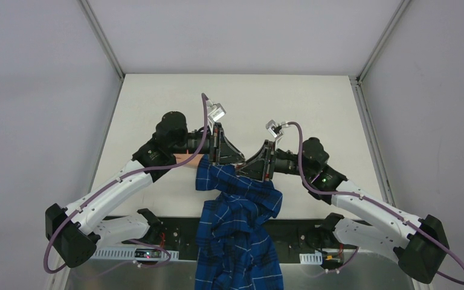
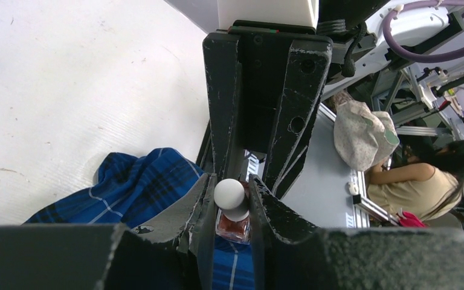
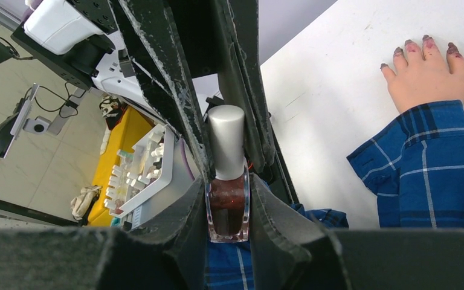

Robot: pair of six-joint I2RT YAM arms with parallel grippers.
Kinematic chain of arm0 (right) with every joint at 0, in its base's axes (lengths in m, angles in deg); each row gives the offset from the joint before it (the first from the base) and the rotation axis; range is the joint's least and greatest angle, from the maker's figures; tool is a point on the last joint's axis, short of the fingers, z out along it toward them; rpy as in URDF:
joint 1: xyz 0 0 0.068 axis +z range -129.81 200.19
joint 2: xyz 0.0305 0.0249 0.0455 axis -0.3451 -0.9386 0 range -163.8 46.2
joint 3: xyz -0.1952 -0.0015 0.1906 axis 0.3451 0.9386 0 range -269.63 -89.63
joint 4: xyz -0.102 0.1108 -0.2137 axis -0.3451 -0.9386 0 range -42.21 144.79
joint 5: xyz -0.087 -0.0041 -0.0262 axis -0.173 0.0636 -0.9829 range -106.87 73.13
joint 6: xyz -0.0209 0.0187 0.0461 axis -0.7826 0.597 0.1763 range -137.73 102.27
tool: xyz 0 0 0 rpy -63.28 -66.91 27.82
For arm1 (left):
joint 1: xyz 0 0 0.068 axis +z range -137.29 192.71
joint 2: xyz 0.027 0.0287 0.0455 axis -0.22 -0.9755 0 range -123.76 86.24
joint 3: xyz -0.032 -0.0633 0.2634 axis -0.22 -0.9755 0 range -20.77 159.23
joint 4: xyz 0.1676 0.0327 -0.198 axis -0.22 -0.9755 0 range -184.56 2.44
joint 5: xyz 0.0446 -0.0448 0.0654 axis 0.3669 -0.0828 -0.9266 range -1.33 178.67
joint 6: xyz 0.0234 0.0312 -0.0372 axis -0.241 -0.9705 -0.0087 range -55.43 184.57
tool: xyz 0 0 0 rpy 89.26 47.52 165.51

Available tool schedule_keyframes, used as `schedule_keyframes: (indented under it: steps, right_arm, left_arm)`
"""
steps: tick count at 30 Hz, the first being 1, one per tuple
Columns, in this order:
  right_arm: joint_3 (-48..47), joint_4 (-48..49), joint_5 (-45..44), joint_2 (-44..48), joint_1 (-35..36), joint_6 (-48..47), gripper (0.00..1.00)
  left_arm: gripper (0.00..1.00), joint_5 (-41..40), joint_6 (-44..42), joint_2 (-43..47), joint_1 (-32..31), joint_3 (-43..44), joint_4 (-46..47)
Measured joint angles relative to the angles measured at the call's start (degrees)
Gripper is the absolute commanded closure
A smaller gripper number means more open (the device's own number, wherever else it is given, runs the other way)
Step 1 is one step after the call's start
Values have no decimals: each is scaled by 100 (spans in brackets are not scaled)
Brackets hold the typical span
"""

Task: Paint the nails
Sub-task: Unscrew the nail polish bottle.

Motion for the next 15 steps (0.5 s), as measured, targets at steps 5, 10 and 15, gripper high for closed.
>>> schedule_keyframes:
  steps: [5, 10, 15]
  right_arm:
    - [0, -7, -13, 0, 11, -105, 100]
    - [0, -72, -245, 13, 85, -260, 100]
    - [0, -245, -673, 59, 203, -435, 100]
  left_arm:
    - [100, 48, 11, -7, 2, 0, 13]
    - [100, -11, 9, -7, 7, -11, 11]
    - [100, -160, 7, -7, 7, -52, 11]
